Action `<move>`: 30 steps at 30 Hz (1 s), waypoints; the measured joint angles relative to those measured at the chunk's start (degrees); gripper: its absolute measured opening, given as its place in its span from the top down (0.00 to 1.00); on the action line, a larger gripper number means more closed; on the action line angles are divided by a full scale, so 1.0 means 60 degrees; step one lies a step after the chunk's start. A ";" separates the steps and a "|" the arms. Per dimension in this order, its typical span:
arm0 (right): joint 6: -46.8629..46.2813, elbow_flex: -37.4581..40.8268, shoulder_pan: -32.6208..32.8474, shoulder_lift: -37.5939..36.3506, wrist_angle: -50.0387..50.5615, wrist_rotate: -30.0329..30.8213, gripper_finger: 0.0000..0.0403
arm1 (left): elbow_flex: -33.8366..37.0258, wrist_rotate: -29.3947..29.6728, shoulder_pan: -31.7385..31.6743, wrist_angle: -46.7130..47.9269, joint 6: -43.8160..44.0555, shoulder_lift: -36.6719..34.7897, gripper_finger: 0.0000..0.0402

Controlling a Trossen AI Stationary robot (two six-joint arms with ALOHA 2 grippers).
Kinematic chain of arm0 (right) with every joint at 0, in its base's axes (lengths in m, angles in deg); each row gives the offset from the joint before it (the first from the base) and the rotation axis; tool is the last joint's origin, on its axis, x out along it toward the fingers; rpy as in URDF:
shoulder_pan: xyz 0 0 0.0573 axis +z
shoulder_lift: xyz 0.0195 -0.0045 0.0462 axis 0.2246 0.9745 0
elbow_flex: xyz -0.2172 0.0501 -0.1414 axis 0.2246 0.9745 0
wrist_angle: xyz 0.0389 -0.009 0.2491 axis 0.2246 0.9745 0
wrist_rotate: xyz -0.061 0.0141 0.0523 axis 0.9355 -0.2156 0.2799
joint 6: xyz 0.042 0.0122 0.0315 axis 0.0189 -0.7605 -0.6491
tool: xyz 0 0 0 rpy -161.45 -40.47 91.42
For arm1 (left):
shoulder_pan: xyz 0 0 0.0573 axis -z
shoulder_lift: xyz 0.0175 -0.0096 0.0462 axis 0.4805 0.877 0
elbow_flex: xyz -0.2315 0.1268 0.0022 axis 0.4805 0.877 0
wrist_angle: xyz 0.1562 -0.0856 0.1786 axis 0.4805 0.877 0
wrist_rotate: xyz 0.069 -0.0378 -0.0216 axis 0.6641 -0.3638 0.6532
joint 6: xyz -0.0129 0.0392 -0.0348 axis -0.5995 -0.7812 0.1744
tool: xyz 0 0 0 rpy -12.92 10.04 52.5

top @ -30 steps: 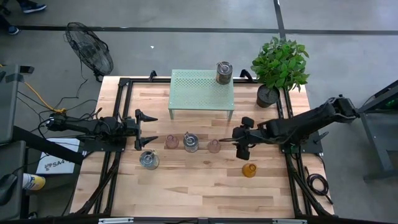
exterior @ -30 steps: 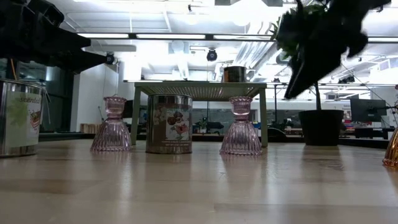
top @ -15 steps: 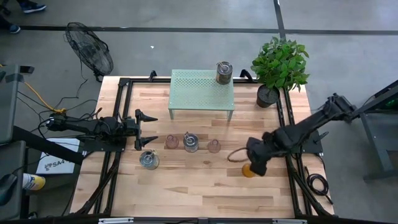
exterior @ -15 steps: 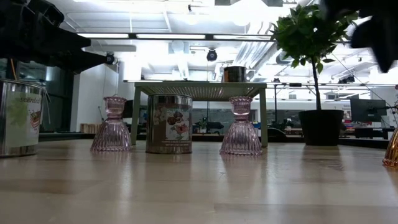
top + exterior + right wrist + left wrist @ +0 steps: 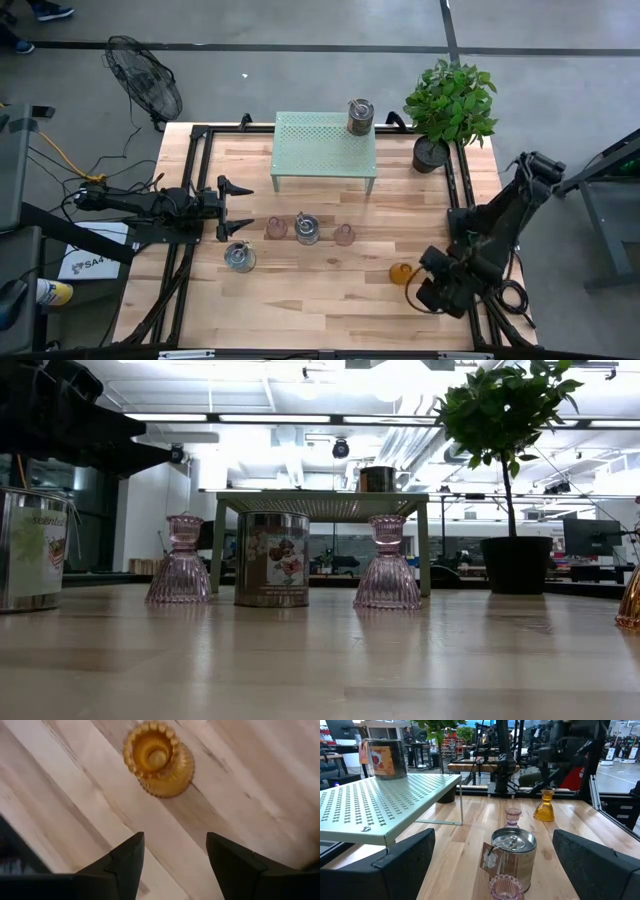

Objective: Pick & Place candle stick holders
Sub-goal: Put the yellow candle holder on the shelf

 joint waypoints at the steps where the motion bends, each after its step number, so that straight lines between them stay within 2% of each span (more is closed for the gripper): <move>1: -0.0219 0.0210 0.0192 0.0095 -0.0321 0.0174 0.48 | 0.0001 0.0000 -0.0002 0.0000 0.0003 0.0002 0.01; 5: -0.0618 0.0856 0.0751 0.0509 -0.1448 0.0858 0.48 | -0.0001 0.0002 0.0000 0.0000 0.0001 0.0001 0.01; 10: -0.0535 0.1467 0.1250 0.0823 -0.1929 0.2117 0.48 | 0.0001 0.0004 0.0000 -0.0002 0.0003 -0.0001 0.01; 13: -0.0039 0.1901 0.1415 0.0856 -0.2418 0.2914 0.48 | 0.0001 0.0007 -0.0001 0.0000 0.0000 0.0002 0.01; 22: 0.1517 0.2962 0.1518 0.0860 -0.4478 0.4039 0.48 | 0.0001 0.0033 -0.0001 0.0000 -0.0001 0.0002 0.01; 30: 0.2478 0.3117 0.1471 0.0860 -0.4791 0.5230 0.48 | 0.0001 0.0029 -0.0001 -0.0003 0.0003 -0.0001 0.01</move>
